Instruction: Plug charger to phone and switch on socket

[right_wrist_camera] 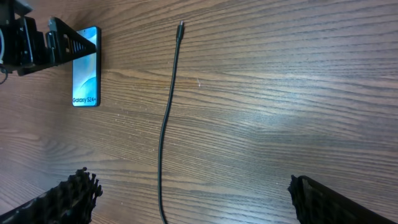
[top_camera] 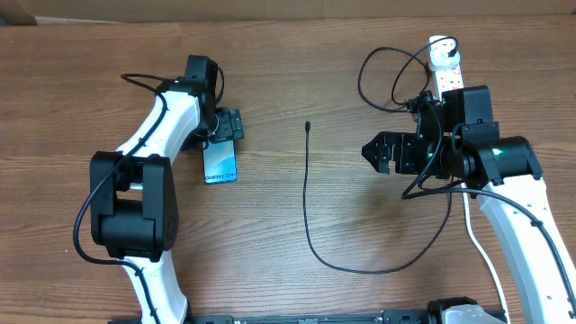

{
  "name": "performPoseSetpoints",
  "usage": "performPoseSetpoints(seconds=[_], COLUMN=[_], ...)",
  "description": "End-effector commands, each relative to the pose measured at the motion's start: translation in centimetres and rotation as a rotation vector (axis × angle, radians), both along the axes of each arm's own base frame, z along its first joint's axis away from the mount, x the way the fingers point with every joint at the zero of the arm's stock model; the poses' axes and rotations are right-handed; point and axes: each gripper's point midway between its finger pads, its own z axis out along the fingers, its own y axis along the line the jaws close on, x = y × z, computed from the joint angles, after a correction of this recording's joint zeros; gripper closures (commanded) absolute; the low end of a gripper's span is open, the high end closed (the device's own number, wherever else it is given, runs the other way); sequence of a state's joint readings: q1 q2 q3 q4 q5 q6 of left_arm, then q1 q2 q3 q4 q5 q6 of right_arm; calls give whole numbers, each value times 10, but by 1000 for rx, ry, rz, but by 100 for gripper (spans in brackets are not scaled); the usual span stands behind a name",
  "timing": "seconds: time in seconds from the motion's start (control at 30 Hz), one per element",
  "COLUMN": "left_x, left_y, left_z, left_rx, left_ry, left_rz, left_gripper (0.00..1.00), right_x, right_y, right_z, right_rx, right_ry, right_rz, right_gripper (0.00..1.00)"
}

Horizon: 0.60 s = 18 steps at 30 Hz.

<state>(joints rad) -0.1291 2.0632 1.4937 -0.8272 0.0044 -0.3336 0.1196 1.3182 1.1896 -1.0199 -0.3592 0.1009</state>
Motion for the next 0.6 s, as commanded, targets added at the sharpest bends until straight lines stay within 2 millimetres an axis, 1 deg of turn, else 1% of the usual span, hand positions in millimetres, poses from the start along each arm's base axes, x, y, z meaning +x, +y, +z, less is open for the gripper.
performPoseSetpoints(seconds=[0.0, 0.3, 0.57], left_x=[-8, -20, -18], left_y=[-2, 0, -1], left_z=[-13, -34, -37], left_rx=[-7, 2, -1], left_ry=[27, 35, 22], left_rz=[-28, -54, -56], left_gripper=[2, 5, 12], right_x=[5, 5, 5], right_y=[2, 2, 2], right_z=[10, 10, 10], right_rx=[1, 1, 1], right_ry=[-30, -31, -31], right_rz=[6, 6, 6], right_gripper=[0, 0, 0])
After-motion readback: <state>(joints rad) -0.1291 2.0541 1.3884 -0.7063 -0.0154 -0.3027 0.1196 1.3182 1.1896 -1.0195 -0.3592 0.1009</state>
